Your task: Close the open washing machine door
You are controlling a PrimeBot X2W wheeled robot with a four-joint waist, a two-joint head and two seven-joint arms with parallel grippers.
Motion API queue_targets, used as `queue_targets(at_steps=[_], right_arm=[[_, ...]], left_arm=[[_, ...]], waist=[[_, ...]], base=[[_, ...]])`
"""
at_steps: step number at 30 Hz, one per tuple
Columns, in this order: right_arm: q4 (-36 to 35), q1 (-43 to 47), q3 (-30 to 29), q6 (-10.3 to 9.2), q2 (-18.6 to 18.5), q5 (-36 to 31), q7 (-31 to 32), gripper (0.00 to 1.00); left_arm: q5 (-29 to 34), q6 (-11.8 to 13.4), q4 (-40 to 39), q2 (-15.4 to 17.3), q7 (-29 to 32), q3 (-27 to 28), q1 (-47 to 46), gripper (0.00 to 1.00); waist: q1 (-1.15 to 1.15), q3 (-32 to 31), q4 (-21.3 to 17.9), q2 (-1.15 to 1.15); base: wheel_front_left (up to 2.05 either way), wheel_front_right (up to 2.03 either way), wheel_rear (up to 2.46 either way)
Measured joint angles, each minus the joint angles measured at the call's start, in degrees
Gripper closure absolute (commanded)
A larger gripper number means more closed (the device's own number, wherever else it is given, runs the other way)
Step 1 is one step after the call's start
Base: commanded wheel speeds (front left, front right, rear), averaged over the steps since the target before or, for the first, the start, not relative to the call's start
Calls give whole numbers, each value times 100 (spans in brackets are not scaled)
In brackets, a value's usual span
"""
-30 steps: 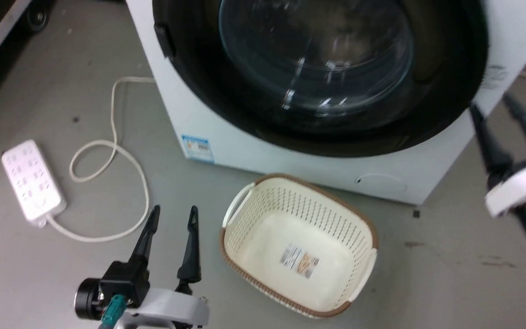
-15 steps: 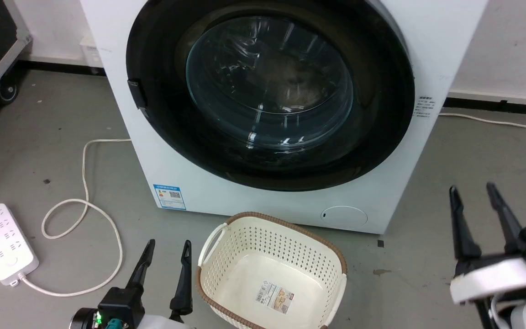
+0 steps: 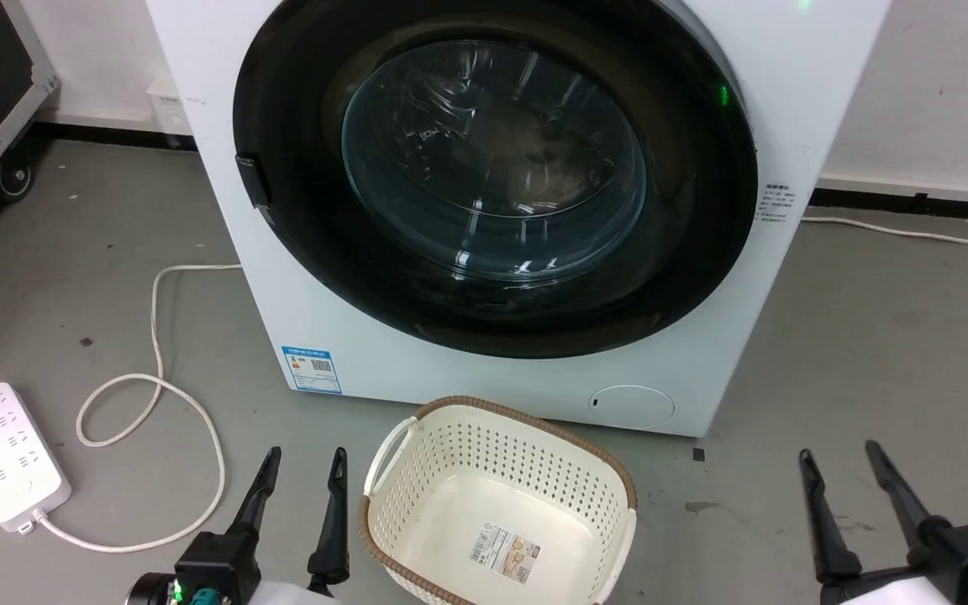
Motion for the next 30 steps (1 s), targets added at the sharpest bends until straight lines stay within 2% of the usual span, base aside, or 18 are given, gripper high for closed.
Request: queue_targets(at_steps=[6,7,30], right_arm=[[2,3,74,0,13,74,0,0],[3,3,79,0,13,82,0,100],[-74,-14,168,0,12,70,257,100]], left_arm=[[0,-11,9,0,0,34,3,0],[0,-12,7,0,0,37,3,100],[114,15,-78,0,264,86,-6,100]], waist=[[0,-7,-23,0],[0,-6,-21,0],[0,18,-84,0]], base=[[0,0,0],[0,0,0],[0,0,0]])
